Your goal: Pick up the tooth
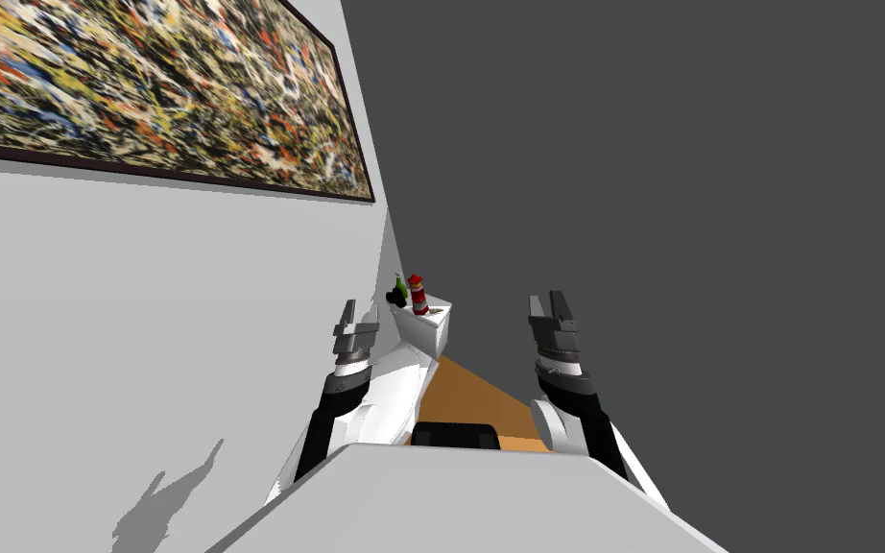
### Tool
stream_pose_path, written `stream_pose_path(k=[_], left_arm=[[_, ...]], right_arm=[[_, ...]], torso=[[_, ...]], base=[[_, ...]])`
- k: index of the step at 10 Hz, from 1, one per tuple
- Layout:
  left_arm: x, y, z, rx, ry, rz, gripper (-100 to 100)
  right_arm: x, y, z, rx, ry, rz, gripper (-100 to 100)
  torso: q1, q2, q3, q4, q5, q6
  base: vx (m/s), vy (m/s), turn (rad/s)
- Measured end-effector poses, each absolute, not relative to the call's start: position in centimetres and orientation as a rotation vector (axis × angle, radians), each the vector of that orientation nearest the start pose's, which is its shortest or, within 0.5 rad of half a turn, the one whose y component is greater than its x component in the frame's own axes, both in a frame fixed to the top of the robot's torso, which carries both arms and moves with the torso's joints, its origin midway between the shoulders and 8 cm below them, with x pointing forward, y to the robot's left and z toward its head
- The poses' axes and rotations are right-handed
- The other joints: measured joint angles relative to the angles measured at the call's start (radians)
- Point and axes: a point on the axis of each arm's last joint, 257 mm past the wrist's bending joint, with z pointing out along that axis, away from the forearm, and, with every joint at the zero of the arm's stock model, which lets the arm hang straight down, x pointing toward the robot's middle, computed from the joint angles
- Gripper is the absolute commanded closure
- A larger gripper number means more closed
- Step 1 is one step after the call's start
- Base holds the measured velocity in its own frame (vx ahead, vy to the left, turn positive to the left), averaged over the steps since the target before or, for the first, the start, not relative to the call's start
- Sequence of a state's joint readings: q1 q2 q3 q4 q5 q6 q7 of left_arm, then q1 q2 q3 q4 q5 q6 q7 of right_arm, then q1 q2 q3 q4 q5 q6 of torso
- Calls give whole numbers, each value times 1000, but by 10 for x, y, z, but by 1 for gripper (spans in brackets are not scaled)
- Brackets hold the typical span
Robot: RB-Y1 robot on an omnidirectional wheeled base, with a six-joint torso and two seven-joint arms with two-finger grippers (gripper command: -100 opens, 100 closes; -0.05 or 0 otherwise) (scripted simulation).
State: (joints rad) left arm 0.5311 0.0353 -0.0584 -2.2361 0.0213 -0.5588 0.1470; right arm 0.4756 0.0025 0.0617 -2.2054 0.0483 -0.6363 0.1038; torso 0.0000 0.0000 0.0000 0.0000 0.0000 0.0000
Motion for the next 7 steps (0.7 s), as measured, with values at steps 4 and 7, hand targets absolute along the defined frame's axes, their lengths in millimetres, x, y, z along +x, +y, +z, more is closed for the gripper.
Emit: stream_pose_path(k=[4, 7], left_arm=[[371, 259, -22, -751, 717, -1488, -100], [394, 261, -39, -792, 783, -1472, -100]], right_arm=[[340, -248, 24, 530, 604, 1267, 0], [340, -248, 24, 530, 604, 1267, 0]], torso=[[3, -2, -1, 0, 1, 0], [3, -2, -1, 0, 1, 0]], base=[[19, 44, -5], [22, 52, -1]])
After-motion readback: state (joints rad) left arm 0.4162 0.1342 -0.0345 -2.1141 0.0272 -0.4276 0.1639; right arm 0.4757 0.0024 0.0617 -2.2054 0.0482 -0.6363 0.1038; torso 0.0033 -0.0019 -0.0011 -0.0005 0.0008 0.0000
